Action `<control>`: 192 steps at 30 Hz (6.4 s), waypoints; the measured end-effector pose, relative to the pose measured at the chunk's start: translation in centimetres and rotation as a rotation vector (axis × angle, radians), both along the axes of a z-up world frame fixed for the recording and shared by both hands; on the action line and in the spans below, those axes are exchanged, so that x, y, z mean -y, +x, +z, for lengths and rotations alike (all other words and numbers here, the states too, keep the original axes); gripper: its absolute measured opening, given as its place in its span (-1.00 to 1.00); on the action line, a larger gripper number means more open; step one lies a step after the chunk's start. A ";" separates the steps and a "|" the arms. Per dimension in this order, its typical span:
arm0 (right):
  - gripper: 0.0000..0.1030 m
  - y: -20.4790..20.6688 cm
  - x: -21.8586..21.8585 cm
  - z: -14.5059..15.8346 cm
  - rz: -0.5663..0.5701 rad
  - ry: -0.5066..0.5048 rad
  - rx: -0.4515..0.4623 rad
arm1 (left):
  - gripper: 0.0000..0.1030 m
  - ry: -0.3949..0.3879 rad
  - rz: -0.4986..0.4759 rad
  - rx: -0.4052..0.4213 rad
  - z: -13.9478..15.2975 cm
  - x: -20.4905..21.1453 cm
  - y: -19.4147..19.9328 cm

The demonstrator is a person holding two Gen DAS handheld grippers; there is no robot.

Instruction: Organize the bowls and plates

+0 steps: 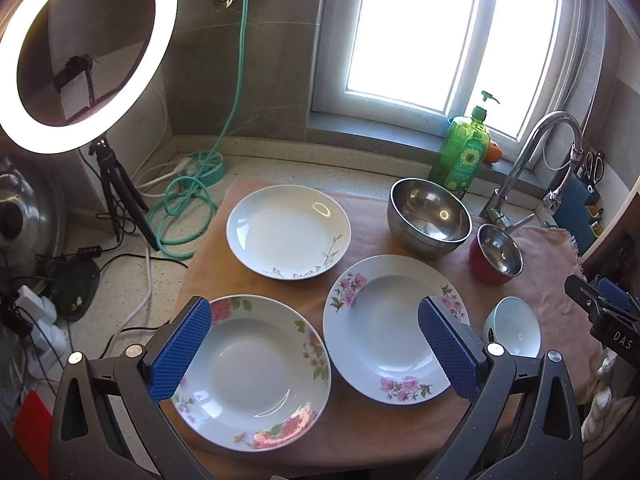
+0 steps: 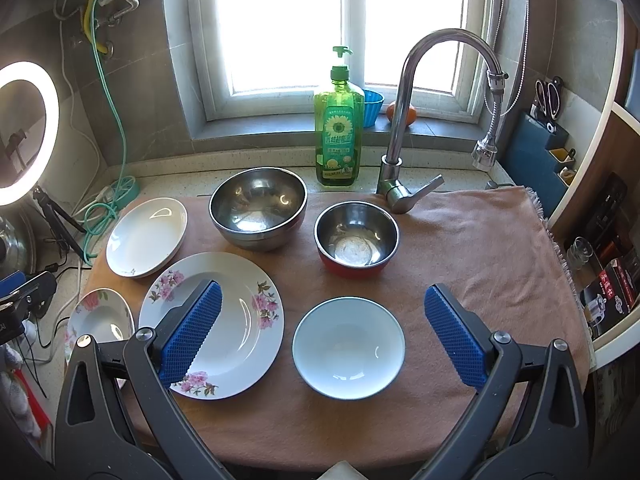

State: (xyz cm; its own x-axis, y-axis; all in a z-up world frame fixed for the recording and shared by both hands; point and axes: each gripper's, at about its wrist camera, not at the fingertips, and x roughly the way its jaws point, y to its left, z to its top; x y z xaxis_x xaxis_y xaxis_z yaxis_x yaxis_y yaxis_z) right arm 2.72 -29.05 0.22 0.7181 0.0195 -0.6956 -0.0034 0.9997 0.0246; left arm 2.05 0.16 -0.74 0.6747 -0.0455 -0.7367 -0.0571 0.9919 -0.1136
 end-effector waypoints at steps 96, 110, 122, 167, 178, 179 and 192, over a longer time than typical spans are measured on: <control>-0.78 1.3 -0.1 -16.4 0.075 0.550 -0.507 | -0.65 -0.204 -0.301 -0.492 -12.9 0.4 12.9; -0.78 1.0 0.2 -15.9 0.072 0.467 -0.475 | -0.65 -0.170 -0.311 -0.485 -12.4 1.3 10.7; -0.80 0.9 1.1 -16.2 0.049 0.529 -0.483 | -0.65 -0.128 -0.325 -0.489 -12.6 1.7 11.8; -0.77 -0.8 1.9 -16.0 0.100 0.462 -0.526 | -0.64 -0.033 -0.379 -0.487 -12.5 4.1 10.3; -0.77 -1.4 1.6 -16.2 0.113 0.444 -0.536 | -0.64 -0.034 -0.372 -0.489 -12.6 5.0 9.2; -0.77 -1.5 1.6 -16.2 0.114 0.443 -0.538 | -0.64 -0.033 -0.373 -0.489 -12.5 5.0 9.1; -0.76 -1.5 1.2 -16.3 0.119 0.443 -0.546 | -0.64 -0.043 -0.372 -0.492 -12.6 5.2 8.8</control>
State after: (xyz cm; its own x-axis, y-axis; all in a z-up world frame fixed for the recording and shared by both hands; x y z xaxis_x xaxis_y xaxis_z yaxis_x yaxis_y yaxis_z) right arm 1.20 -30.26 -16.11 0.2451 0.4398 -0.8640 0.0167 0.8891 0.4574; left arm 10.81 -5.01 -13.32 0.1890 -0.2493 -0.9498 0.2358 0.9505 -0.2026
